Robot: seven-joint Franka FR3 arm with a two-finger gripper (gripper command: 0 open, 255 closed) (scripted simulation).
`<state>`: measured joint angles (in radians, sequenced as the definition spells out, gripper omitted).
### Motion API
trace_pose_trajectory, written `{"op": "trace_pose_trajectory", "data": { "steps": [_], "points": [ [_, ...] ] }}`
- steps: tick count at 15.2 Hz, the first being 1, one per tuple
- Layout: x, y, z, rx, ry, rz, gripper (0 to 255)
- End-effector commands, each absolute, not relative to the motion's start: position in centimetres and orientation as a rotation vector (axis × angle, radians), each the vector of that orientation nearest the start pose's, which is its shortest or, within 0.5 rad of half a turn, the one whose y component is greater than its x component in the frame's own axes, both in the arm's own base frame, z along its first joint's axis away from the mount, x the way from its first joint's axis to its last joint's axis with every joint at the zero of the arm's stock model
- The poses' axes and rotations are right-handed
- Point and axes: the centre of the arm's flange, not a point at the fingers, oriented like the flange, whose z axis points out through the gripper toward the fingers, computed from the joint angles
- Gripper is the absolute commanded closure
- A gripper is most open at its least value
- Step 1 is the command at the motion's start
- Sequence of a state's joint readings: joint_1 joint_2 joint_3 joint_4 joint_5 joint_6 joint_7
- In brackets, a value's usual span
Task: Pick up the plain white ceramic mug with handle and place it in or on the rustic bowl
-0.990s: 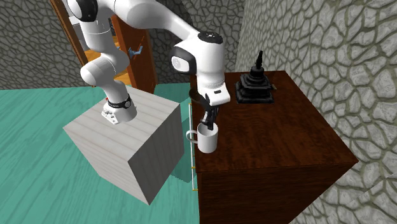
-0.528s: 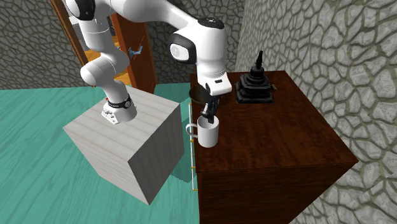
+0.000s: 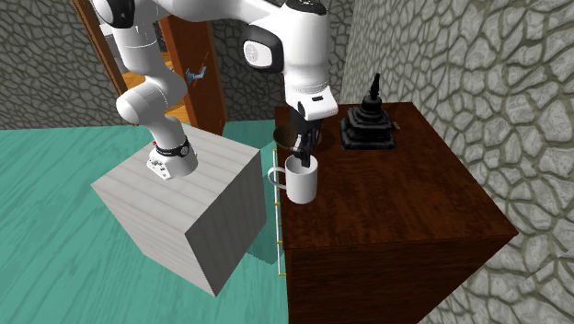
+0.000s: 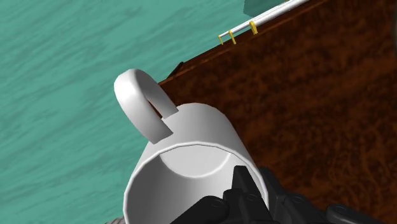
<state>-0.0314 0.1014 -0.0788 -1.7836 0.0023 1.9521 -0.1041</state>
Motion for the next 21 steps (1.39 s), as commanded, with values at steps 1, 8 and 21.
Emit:
{"op": "trace_pose_trajectory", "data": {
  "steps": [1,8,21],
  "points": [
    [59.6,-6.4,50.9,-3.153,0.010,-0.104,255],
    [55.8,0.4,52.1,-3.153,0.010,-0.104,255],
    [47.3,15.2,54.0,-3.153,0.010,-0.104,255]
  ]
}}
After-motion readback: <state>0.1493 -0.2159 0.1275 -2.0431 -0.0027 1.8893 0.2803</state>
